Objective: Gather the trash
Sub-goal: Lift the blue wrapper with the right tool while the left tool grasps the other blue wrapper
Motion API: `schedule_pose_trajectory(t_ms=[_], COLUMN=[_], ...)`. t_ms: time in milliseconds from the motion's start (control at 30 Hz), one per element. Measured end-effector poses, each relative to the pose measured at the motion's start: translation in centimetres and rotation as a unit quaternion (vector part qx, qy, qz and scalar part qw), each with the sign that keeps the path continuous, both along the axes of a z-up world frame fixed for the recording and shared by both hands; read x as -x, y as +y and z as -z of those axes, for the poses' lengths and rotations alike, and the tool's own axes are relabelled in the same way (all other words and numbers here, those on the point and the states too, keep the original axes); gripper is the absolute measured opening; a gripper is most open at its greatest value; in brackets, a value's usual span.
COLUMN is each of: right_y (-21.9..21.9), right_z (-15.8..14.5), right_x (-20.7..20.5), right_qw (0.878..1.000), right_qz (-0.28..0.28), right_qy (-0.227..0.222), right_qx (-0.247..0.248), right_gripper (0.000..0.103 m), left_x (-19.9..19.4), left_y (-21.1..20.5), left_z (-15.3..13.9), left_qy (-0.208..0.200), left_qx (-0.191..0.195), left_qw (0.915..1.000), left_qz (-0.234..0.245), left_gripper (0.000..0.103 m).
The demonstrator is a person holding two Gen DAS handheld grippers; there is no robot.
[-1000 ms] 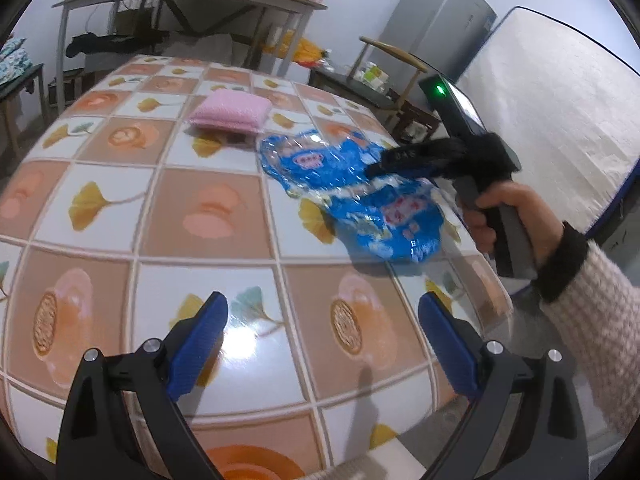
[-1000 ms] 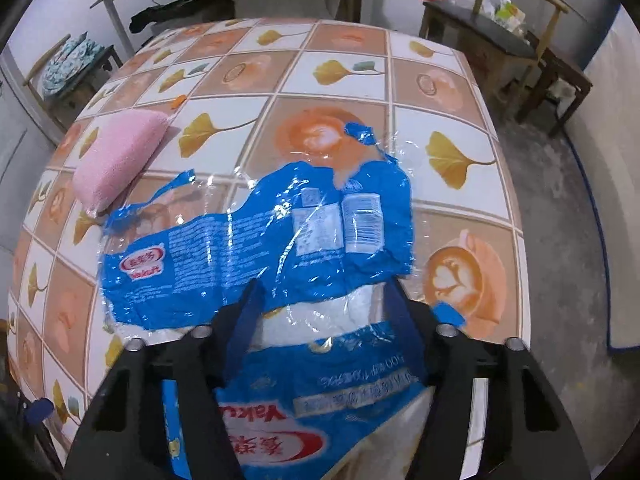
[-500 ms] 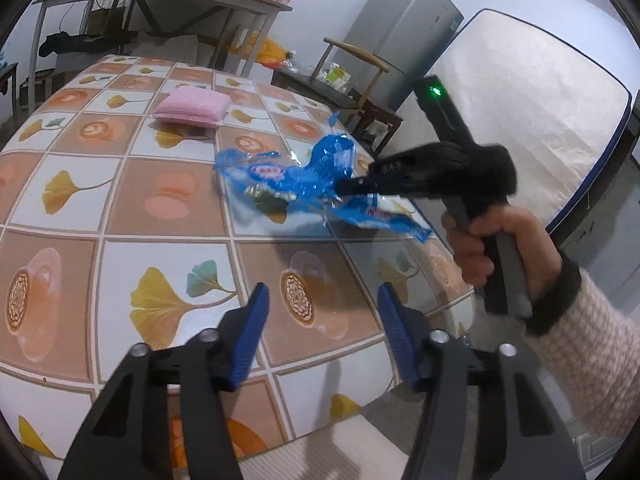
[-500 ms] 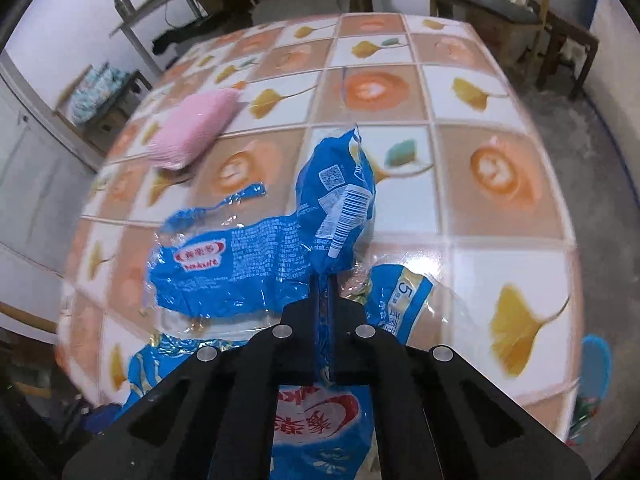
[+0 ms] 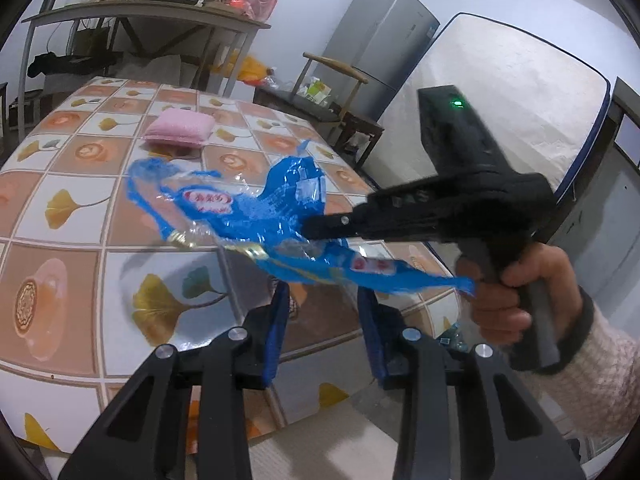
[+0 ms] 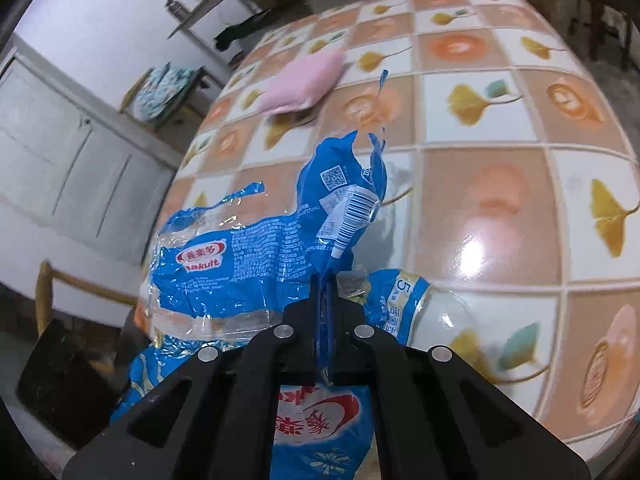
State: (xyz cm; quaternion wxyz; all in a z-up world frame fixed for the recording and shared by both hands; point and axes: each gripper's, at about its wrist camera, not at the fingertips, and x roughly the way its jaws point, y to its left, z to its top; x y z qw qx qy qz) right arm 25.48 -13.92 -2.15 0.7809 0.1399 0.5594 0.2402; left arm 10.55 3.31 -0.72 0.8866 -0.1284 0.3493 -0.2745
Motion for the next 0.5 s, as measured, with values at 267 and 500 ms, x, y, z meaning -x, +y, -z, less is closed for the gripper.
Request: schedule_pose_trajectory(t_ms=[267, 500], right_y=[1.9, 2.4], right_z=[0.0, 0.4], right_x=[1.4, 2.3], right_qw=[0.998, 0.991], right_qz=[-0.054, -0.089], right_qy=[0.025, 0.06], right_qx=[-0.027, -0.076], right_gripper=[0.001, 0.001], left_x=[0.1, 0.0], left_y=[0.7, 0.5], left_z=[-0.6, -0.2], left_qy=[-0.028, -0.024], left_qx=[-0.011, -0.02], left_qw=[0.9996, 0.9994], left_qz=[0.0, 0.017], left_gripper=[0.052, 0.062])
